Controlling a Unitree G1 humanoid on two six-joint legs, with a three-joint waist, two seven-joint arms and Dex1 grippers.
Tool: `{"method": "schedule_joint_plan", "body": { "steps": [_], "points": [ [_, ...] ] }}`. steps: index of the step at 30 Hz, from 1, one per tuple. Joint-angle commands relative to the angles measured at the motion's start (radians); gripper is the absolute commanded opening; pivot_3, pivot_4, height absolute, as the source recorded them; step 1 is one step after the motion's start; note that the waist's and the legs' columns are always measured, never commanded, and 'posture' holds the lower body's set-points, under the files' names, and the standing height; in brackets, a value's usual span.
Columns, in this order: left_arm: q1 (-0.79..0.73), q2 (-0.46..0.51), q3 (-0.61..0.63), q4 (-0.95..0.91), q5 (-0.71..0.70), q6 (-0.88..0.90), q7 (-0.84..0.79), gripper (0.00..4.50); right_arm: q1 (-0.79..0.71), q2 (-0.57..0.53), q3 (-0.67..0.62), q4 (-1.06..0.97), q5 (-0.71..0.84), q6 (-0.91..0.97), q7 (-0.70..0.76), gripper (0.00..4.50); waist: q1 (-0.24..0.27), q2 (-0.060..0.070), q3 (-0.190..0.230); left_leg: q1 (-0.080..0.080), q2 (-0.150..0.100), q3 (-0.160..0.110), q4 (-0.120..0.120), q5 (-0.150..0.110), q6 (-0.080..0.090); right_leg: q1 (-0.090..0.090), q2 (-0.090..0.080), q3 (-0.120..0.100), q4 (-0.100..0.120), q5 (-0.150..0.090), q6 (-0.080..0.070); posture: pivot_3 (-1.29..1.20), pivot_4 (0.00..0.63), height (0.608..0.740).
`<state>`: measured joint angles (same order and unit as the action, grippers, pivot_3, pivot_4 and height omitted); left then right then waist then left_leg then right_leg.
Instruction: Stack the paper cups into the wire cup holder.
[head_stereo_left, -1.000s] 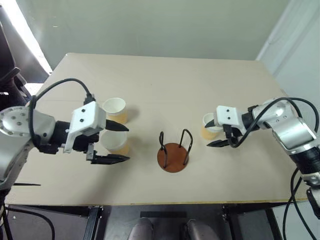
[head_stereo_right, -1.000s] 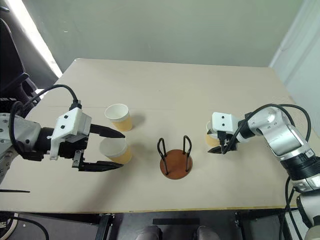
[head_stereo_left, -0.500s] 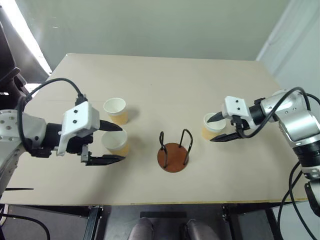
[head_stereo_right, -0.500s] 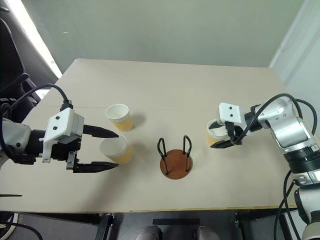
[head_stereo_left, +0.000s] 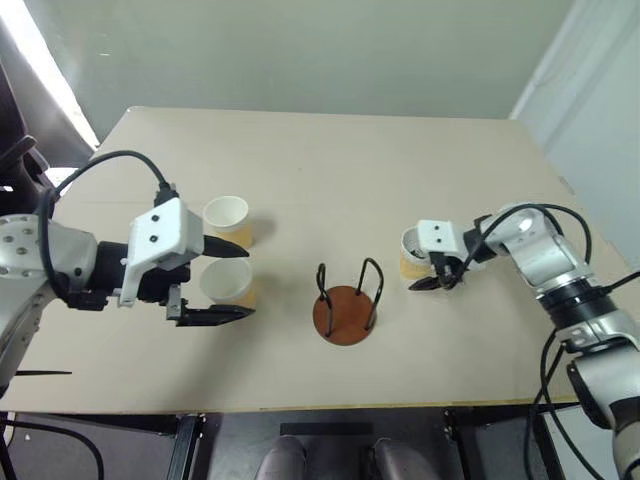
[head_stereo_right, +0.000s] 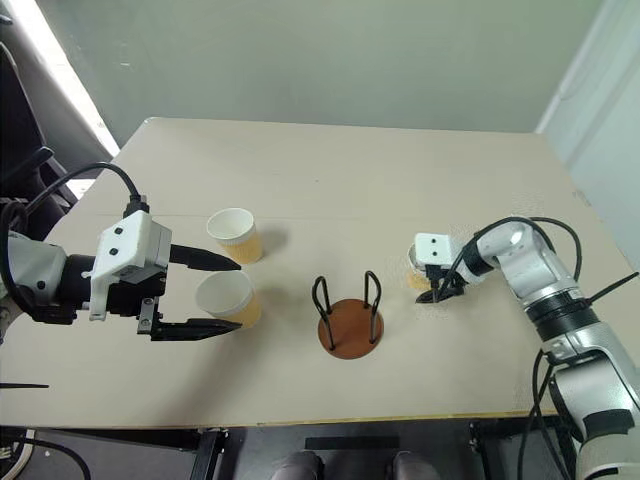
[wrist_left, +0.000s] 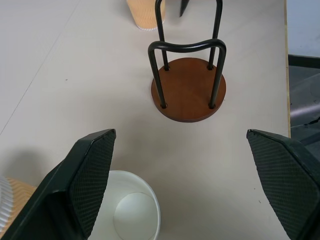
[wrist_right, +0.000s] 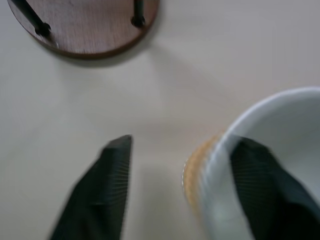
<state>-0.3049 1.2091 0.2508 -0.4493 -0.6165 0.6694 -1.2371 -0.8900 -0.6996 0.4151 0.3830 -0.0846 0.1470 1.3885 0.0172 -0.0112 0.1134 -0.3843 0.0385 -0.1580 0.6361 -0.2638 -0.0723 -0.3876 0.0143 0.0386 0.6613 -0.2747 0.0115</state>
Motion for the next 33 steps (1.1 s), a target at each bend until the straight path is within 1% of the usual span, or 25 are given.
{"method": "schedule_joint_plan", "body": {
  "steps": [1,4,5,9,12,15,18,21,25,29,33],
  "points": [
    [0.007,0.010,0.035,-0.015,-0.012,-0.001,0.003,4.50,-0.044,-0.012,-0.012,0.020,-0.017,-0.048,0.019,1.41,0.004,0.000,0.000,0.000,0.000,0.000,0.000,0.000,0.000,0.000,0.000,0.000,0.000,0.000,0.000,0.00,0.150,0.740],
    [0.021,0.014,0.049,-0.017,-0.015,-0.002,0.003,4.50,-0.070,-0.030,-0.037,0.021,-0.006,-0.054,0.050,0.29,0.007,0.000,0.000,0.000,0.000,0.000,-0.001,0.000,0.000,0.000,0.000,0.000,0.000,0.000,0.000,0.00,0.150,0.740],
    [0.024,0.015,0.052,-0.018,-0.016,-0.002,0.004,4.50,-0.076,-0.037,-0.045,0.018,0.001,-0.053,0.061,0.02,0.008,0.000,0.000,0.000,0.000,0.000,-0.002,0.000,-0.001,0.000,0.000,0.000,0.000,0.000,0.000,0.00,0.150,0.740],
    [0.025,0.013,0.048,-0.005,-0.010,-0.014,0.002,4.50,-0.092,-0.103,-0.110,-0.073,0.106,0.016,0.182,0.02,0.014,0.000,0.000,-0.001,0.000,0.000,-0.003,0.001,-0.002,0.000,0.000,0.000,0.000,0.000,0.000,0.00,0.150,0.740],
    [-0.004,0.003,0.040,0.009,-0.025,-0.025,-0.007,4.50,-0.165,-0.173,-0.160,-0.208,0.313,0.178,0.223,0.02,0.014,0.001,0.001,-0.002,0.000,0.003,-0.004,0.001,-0.003,-0.001,0.000,0.000,-0.001,0.000,0.000,0.00,0.150,0.740],
    [-0.060,-0.019,0.038,0.030,-0.059,-0.027,-0.004,4.50,-0.258,-0.189,-0.191,-0.265,0.452,0.296,0.226,0.02,0.010,0.002,0.001,-0.004,-0.001,0.008,-0.005,0.003,-0.006,-0.003,0.001,0.000,0.000,0.000,-0.001,0.00,0.150,0.740],
    [-0.114,-0.047,0.070,0.052,-0.116,-0.009,0.004,4.50,-0.279,-0.173,-0.201,-0.353,0.537,0.376,0.226,0.02,0.010,0.001,0.000,-0.002,0.000,0.008,-0.005,0.003,-0.006,-0.001,0.002,0.000,-0.001,-0.001,-0.002,0.00,0.150,0.740],
    [-0.103,-0.067,0.145,0.059,-0.166,-0.001,0.010,4.50,-0.256,-0.142,-0.199,-0.450,0.577,0.437,0.225,0.02,0.007,0.001,0.001,-0.001,0.000,0.008,-0.005,0.003,-0.006,0.000,0.002,0.000,-0.001,-0.001,-0.002,0.00,0.150,0.740],
    [0.008,-0.071,0.253,0.037,-0.181,0.001,-0.014,4.50,-0.211,-0.111,-0.180,-0.549,0.599,0.490,0.203,0.02,0.004,0.002,0.001,-0.001,0.000,0.009,-0.005,0.003,-0.006,0.000,0.002,0.000,0.000,-0.001,-0.002,0.00,0.150,0.740],
    [0.120,-0.063,0.338,0.007,-0.174,0.001,-0.027,4.50,-0.187,-0.060,-0.123,-0.575,0.548,0.474,0.171,0.02,0.001,0.001,0.001,0.000,0.001,0.009,-0.005,0.003,-0.006,0.000,0.003,0.000,-0.001,-0.001,-0.002,0.00,0.150,0.740],
    [0.193,-0.059,0.395,-0.021,-0.173,0.006,-0.033,4.50,-0.171,-0.035,-0.081,-0.573,0.509,0.440,0.172,0.02,0.002,0.001,0.001,0.001,0.001,0.008,-0.003,0.003,-0.005,0.000,0.003,0.001,-0.001,-0.001,-0.002,0.00,0.150,0.740]
  ]
}}
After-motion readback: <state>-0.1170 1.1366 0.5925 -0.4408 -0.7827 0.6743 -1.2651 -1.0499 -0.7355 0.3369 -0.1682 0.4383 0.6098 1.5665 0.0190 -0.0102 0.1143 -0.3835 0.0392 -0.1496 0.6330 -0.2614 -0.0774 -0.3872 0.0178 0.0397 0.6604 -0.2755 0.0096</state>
